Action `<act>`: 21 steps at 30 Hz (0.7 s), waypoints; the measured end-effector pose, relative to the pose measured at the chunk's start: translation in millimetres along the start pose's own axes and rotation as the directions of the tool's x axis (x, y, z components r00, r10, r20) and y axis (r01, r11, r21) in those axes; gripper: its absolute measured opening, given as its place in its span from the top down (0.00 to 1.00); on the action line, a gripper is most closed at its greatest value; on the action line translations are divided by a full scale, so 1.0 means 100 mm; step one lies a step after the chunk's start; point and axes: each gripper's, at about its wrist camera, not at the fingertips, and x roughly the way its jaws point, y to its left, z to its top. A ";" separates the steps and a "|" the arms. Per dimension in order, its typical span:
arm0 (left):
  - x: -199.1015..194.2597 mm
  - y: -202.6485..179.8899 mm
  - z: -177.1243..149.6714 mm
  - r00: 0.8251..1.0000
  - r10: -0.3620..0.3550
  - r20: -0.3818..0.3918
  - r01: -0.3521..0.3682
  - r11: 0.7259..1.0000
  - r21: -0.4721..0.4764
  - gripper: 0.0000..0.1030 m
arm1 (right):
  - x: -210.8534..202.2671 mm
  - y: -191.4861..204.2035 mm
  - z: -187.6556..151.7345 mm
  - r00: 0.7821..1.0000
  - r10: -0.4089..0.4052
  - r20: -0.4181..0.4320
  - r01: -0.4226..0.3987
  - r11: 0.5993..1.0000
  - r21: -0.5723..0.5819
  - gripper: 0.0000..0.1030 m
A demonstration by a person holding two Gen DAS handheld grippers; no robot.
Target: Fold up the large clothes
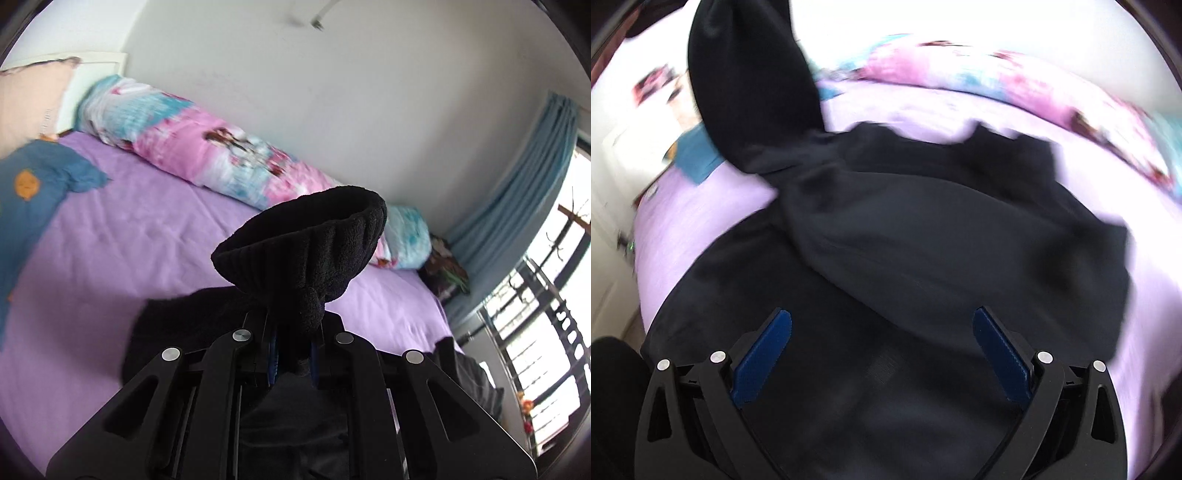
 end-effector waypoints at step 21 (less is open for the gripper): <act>2.26 -1.24 -3.39 0.974 0.203 -0.097 -0.134 0.869 0.476 0.06 | -0.52 -2.03 -0.73 0.985 -0.144 0.091 0.081 0.864 0.497 0.06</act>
